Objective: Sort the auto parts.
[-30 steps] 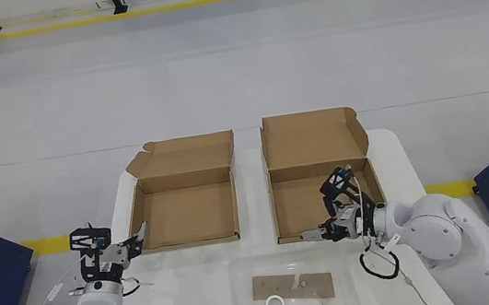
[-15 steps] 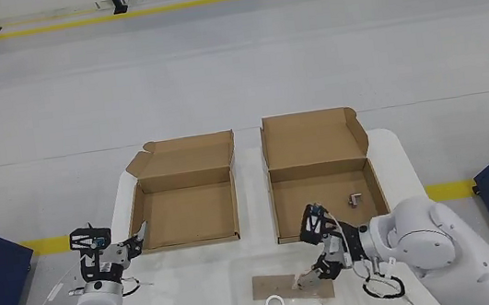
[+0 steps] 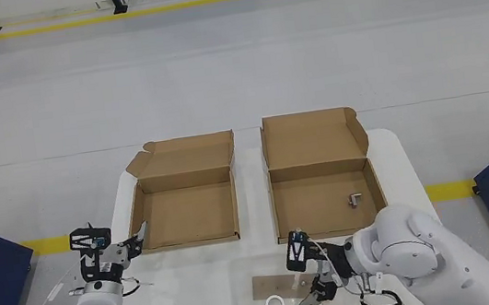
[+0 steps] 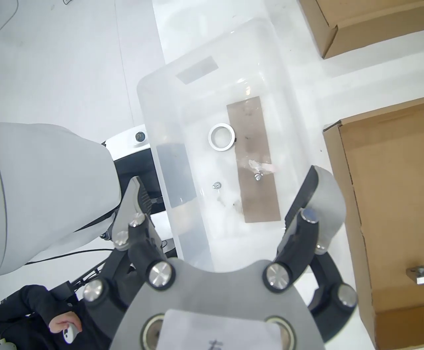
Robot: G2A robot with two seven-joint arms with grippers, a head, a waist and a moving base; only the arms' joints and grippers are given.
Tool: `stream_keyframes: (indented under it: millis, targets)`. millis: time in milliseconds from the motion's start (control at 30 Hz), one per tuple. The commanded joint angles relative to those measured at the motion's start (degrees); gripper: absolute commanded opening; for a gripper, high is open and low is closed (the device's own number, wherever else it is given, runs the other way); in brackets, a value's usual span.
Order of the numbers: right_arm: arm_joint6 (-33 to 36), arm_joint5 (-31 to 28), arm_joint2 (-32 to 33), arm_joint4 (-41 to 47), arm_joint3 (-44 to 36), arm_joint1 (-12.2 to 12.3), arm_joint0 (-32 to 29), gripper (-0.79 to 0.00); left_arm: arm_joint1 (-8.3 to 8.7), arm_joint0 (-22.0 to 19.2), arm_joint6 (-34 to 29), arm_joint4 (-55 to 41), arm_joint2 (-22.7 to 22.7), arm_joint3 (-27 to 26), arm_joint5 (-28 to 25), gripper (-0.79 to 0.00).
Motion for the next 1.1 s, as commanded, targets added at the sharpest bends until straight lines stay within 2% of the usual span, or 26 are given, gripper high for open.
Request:
stream_keyframes:
  millis: [0,200,533,833,1067]
  targets:
    - [0.15,0.16,-0.12,-0.61,0.04,0.02,-0.04,0.0,0.0,0.0,0.0,0.0,0.0,0.0,0.0,0.0]
    - [3.23,3.25,-4.65,-6.77,-1.17,-0.01,0.67,0.0,0.0,0.0,0.0,0.0,0.0,0.0,0.0,0.0]
    - [7.75,7.76,-13.08,-13.03,1.48,-0.37,5.66,0.0,0.0,0.0,0.0,0.0,0.0,0.0,0.0,0.0]
    - [7.88,7.89,-14.03,-13.68,1.58,-0.35,6.12,0.0,0.0,0.0,0.0,0.0,0.0,0.0,0.0,0.0]
    - [8.7,8.72,-19.93,-19.81,3.56,-1.05,7.81,0.0,0.0,0.0,0.0,0.0,0.0,0.0,0.0,0.0]
